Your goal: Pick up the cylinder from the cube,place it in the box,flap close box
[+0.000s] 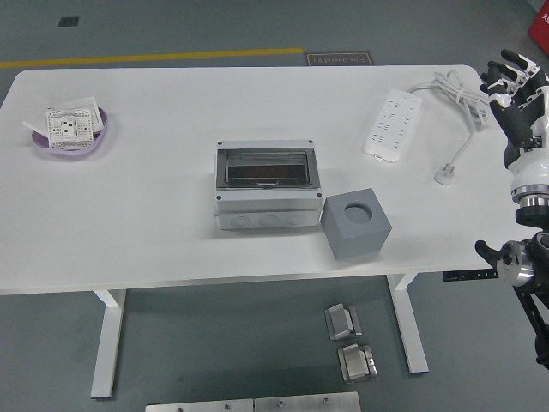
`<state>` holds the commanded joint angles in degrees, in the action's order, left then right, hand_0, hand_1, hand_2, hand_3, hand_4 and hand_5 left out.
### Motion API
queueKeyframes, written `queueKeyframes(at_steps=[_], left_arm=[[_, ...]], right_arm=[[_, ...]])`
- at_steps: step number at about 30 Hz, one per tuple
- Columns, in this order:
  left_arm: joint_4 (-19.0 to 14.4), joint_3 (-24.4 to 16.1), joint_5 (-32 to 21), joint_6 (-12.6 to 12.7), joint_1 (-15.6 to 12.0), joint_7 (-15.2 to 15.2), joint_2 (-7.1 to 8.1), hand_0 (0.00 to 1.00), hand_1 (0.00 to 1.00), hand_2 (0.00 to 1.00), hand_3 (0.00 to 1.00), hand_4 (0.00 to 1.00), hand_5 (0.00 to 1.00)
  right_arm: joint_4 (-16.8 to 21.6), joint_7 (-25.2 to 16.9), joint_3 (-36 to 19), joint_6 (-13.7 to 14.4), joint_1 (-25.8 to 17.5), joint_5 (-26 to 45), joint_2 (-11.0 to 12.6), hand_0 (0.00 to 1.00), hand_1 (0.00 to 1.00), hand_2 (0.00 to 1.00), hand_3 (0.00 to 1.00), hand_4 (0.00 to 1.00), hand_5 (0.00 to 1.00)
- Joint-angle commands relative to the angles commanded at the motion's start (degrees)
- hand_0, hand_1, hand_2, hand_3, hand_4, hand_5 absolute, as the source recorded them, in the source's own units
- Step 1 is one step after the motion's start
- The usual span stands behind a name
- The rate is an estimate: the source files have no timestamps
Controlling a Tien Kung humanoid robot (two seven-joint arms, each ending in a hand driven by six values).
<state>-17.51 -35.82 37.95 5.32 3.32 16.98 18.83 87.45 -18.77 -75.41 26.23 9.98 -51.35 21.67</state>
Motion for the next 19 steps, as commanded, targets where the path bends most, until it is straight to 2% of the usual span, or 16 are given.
queueKeyframes(at_steps=[5, 13, 19], left_arm=[[0.6, 0.3, 0.5, 1.1, -0.2, 1.0, -0.20, 0.710, 0.710, 0.588, 0.793, 0.753, 0.298], [0.8, 0.0, -0.2, 0.9, -0.6, 1.1, -0.26, 0.709, 0.710, 0.587, 0.792, 0.754, 0.298], [0.9, 0.6, -1.6, 0.6, -0.5, 0.1, -0.29, 0.710, 0.710, 0.588, 0.792, 0.755, 0.299]], right_arm=[[0.2, 0.5, -0.4, -0.1, -0.2, -1.0, -0.5, 0.642, 0.635, 0.665, 0.685, 0.662, 0.284], [0.3, 1.2, -0.5, -0.6, -0.1, -1.7, -0.2, 0.642, 0.638, 0.670, 0.685, 0.662, 0.283], [0.4, 3.2, 0.1, -2.6, 0.0, -3.8, -0.1, 0.640, 0.639, 0.670, 0.685, 0.661, 0.282]])
